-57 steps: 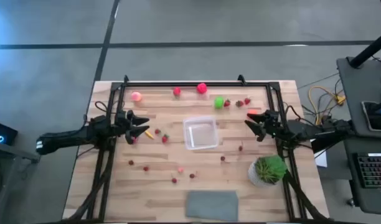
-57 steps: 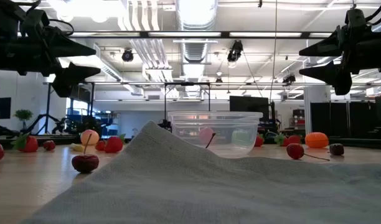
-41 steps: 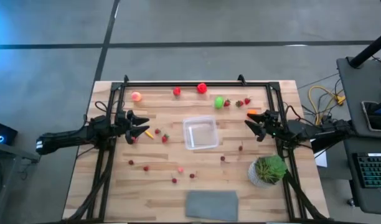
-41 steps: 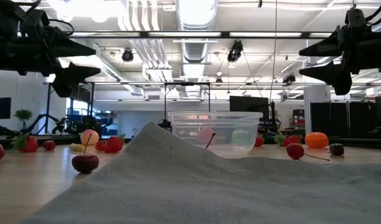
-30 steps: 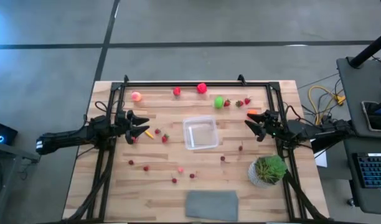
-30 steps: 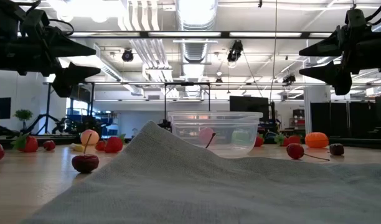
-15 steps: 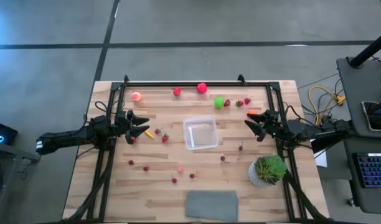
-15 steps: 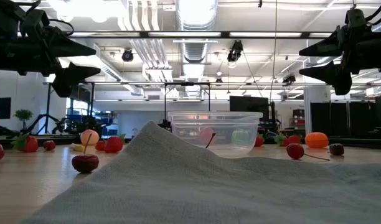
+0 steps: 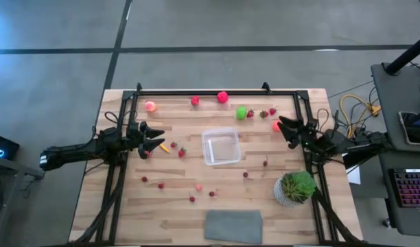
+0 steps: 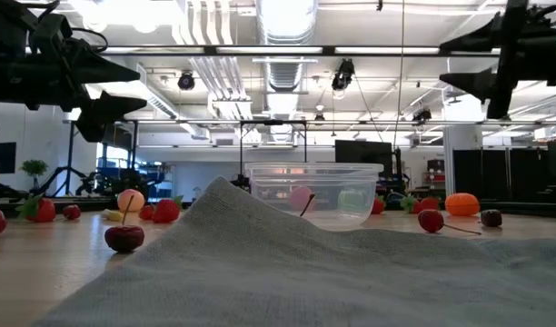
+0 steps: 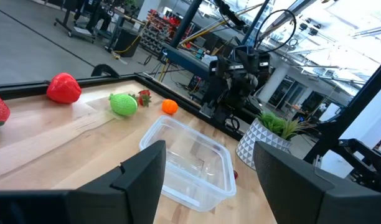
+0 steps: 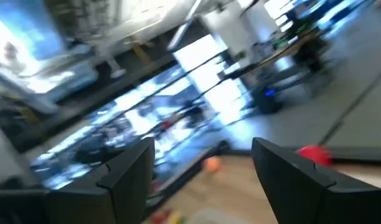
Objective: Pick and placing Produce into tupperware
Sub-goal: Put the red cherry into the transparent container
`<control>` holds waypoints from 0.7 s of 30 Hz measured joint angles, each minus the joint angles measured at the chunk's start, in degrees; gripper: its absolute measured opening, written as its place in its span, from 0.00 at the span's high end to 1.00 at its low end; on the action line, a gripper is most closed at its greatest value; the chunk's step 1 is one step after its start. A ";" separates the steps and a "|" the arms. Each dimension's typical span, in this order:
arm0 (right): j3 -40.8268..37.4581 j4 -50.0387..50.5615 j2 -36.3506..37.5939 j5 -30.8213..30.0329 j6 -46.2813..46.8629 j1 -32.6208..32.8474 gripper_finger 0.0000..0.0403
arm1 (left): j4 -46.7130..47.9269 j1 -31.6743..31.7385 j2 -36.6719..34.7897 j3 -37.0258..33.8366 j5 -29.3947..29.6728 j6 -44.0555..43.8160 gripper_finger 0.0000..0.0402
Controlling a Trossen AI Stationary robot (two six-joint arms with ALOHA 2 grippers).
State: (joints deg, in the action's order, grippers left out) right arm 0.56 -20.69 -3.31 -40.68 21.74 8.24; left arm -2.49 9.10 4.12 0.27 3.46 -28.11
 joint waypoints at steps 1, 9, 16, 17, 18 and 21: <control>0.00 -0.31 -0.16 -1.28 -0.19 -0.04 0.35 | -0.01 -0.02 -0.01 0.00 0.00 -0.01 0.43; 0.00 -12.25 -0.02 -0.89 19.98 -0.08 0.35 | -0.01 -0.02 -0.02 0.00 0.00 -0.01 0.43; 0.07 -22.52 -2.49 0.62 18.33 -0.14 0.35 | 0.11 -0.01 0.08 0.00 -0.02 -0.01 0.43; 0.08 -23.24 -3.03 1.62 18.29 -0.14 0.35 | 0.07 -0.02 -0.01 0.00 -0.02 0.00 0.43; 0.45 -23.60 -3.70 2.00 18.44 -0.12 0.35 | -0.16 -0.01 0.10 0.00 -0.02 0.00 0.43; 2.72 -24.03 -6.11 1.50 18.41 -0.16 0.35 | 0.08 -0.02 0.18 0.00 -0.02 -0.01 0.43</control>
State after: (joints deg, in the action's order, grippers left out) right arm 3.28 -44.72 -9.42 -39.18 40.15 8.08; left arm -2.41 9.08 4.29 0.27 3.44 -28.12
